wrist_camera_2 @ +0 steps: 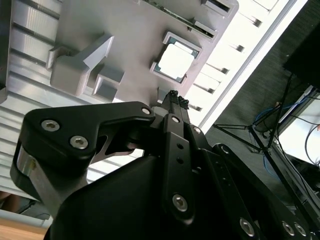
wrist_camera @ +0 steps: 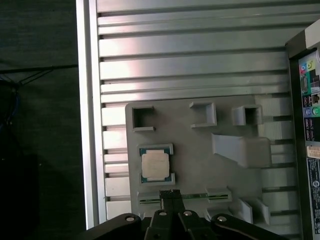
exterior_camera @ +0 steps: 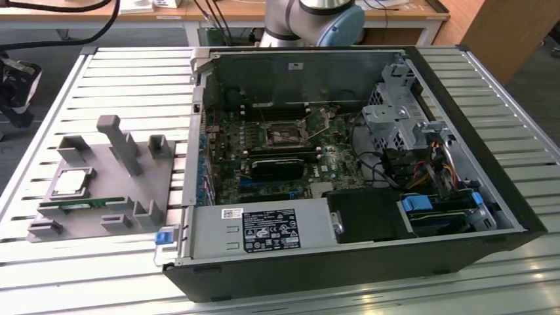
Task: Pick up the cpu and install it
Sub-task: 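Pick up the cpu and move it towards the insertion slot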
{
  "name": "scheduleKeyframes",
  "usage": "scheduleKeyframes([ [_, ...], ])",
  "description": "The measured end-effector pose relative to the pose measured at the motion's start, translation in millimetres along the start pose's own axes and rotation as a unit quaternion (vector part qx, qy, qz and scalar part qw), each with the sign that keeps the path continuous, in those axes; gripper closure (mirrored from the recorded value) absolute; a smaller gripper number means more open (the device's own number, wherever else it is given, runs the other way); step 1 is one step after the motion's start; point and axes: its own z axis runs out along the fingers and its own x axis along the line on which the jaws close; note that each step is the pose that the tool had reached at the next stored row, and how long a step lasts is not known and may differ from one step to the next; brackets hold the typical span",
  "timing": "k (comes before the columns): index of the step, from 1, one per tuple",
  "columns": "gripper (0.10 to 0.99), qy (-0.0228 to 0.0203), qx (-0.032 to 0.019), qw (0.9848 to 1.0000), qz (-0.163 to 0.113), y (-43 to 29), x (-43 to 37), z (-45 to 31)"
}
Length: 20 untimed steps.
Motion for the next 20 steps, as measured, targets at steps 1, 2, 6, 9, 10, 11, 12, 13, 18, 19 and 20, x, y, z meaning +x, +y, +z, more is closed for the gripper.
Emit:
scheduleKeyframes([
  [1, 0.98, 0.0, 0.0, 1.0, 0.0, -0.3, 0.0, 0.5],
  [2, 0.98, 0.0, 0.0, 1.0, 0.0, -0.4, 0.0, 1.1],
  [6, 0.98, 0.0001, 0.0001, 1.0, 0.0, -1.1, 0.2, 3.9],
  [9, 0.98, 0.0, 0.0009, 1.0, 0.0, -1.2, 0.7, 5.6],
  [10, 0.98, -0.0001, 0.0018, 1.0, 0.0, -1.3, 1.0, 6.3],
  [11, 0.98, -0.0001, 0.0025, 1.0, 0.0, -1.3, 1.4, 7.2],
  [12, 0.973, -0.0001, 0.0031, 1.0, 0.0, -1.4, 1.9, 7.9],
  [13, 0.922, -0.0001, 0.0035, 1.0, 0.0, -1.5, 2.2, 8.6],
  [18, 0.737, -0.0003, 0.0048, 1.0, 0.0, -1.9, 3.2, 12.9],
  [19, 0.678, -0.0003, 0.005, 1.0, 0.0, -2.2, 3.6, 13.7],
  [20, 0.678, -0.0003, 0.0051, 1.0, 0.0, -2.6, 4.1, 14.6],
])
